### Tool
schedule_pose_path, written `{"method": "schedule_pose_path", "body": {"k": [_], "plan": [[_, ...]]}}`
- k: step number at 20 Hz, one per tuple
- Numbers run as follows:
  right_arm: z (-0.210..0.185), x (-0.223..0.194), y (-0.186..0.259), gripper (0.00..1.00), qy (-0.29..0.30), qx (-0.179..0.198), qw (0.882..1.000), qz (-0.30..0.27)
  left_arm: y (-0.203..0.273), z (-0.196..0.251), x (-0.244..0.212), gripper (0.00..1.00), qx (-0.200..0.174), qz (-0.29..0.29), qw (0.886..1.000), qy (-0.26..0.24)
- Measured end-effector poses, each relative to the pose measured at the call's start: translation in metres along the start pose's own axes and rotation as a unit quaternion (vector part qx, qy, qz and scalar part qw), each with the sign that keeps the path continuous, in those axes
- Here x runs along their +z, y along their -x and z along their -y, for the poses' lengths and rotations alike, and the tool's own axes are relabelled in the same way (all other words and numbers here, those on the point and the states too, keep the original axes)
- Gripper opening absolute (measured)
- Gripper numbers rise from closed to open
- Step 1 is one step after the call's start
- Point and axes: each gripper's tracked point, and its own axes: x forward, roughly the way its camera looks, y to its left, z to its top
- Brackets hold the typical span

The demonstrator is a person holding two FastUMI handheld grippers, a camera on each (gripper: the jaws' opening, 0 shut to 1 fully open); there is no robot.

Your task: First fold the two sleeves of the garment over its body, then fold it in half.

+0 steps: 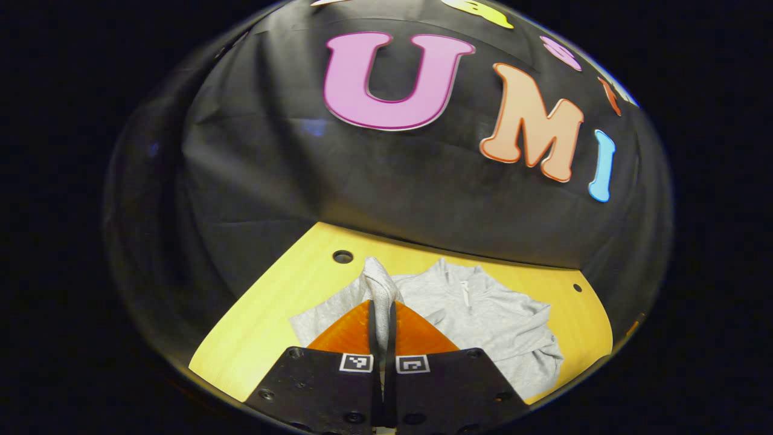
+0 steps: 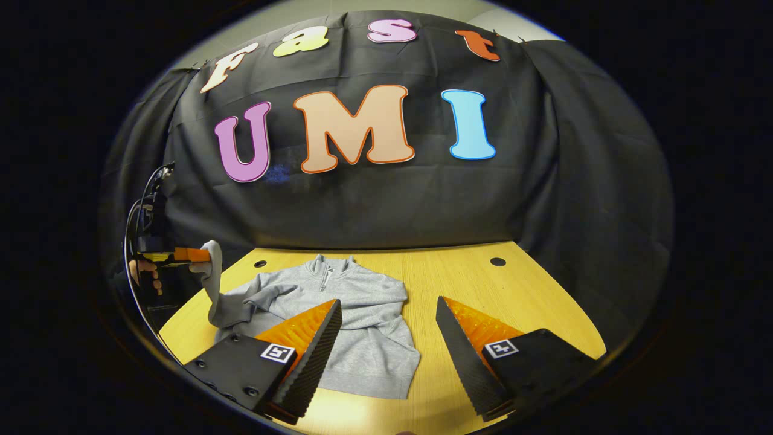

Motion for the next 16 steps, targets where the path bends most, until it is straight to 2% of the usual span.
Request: {"method": "schedule_pose_path", "body": {"k": [11, 12, 16], "plan": [[0.049, -0.018, 0.023, 0.98, -0.020, -0.024, 0.999, -0.010, -0.032, 0.159, -0.014, 0.00, -0.107, -0.020, 0.993, -0.048], [0.053, -0.018, 0.026, 0.94, -0.021, -0.025, 0.999, -0.010, -0.036, 0.172, -0.018, 0.00, -0.115, -0.023, 0.992, -0.055], [0.062, -0.024, 0.031, 0.98, -0.023, -0.024, 0.999, -0.013, -0.042, 0.221, -0.037, 0.00, -0.142, -0.033, 0.987, -0.071]]}}
